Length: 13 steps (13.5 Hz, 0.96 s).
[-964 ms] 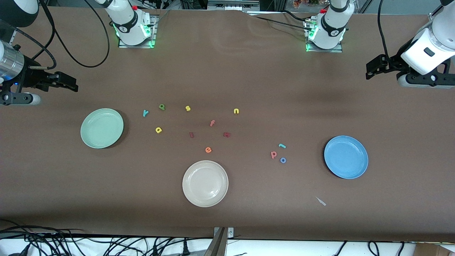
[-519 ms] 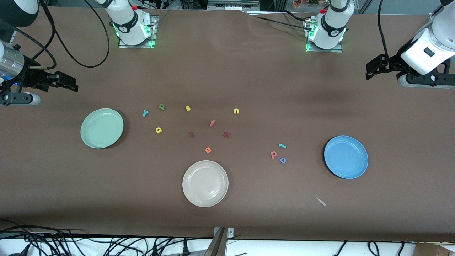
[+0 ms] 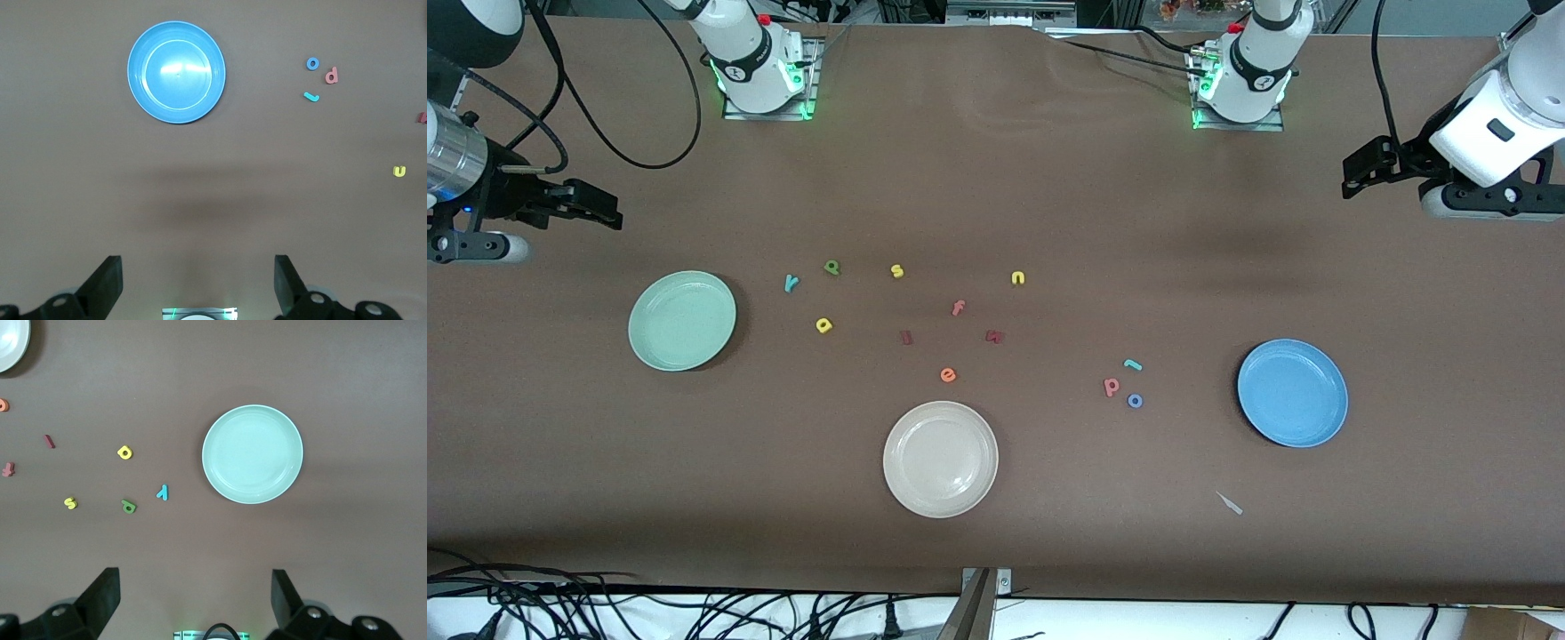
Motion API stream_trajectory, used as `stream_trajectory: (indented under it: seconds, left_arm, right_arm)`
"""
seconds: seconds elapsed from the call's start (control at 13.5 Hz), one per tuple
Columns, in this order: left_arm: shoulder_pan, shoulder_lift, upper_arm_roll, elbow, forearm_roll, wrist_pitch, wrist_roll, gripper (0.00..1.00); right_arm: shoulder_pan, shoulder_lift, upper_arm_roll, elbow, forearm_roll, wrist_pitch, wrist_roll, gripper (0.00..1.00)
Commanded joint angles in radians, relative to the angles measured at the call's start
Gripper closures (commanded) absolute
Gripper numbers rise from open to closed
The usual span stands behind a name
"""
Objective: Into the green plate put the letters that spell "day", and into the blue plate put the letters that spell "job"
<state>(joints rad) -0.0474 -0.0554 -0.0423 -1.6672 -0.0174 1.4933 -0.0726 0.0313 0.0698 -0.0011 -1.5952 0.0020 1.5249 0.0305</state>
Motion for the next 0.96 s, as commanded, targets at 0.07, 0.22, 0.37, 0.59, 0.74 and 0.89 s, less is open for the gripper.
stream_trajectory:
  seconds: [0.07, 0.22, 0.37, 0.59, 0.74, 0.89]
  left_arm:
    - [-0.002, 0.014, 0.004, 0.03, -0.013, -0.021, -0.004, 0.0]
    - [-0.002, 0.014, 0.004, 0.03, -0.012, -0.021, -0.003, 0.0]
    - [0.003, 0.017, 0.006, 0.037, -0.013, -0.019, -0.002, 0.0]
    - [0.001, 0.06, 0.006, 0.095, -0.004, -0.024, -0.003, 0.0]
    - [-0.006, 0.063, 0.004, 0.109, -0.003, -0.024, -0.006, 0.0]
    - [-0.006, 0.065, 0.002, 0.112, -0.004, -0.022, -0.006, 0.0]
  right_arm:
    - [0.001, -0.013, -0.003, -0.012, 0.007, -0.003, -0.006, 0.0]
    - [0.001, -0.013, -0.003, -0.012, 0.007, -0.003, -0.006, 0.0]
    - [0.001, -0.013, -0.003, -0.012, 0.009, -0.003, -0.006, 0.0]
    - [0.001, -0.013, -0.003, -0.012, 0.009, -0.003, -0.006, 0.0]
    - [0.001, -0.013, -0.003, -0.012, 0.009, -0.002, -0.006, 0.0]
    - [0.001, -0.013, -0.003, -0.012, 0.009, -0.002, -0.006, 0.0]
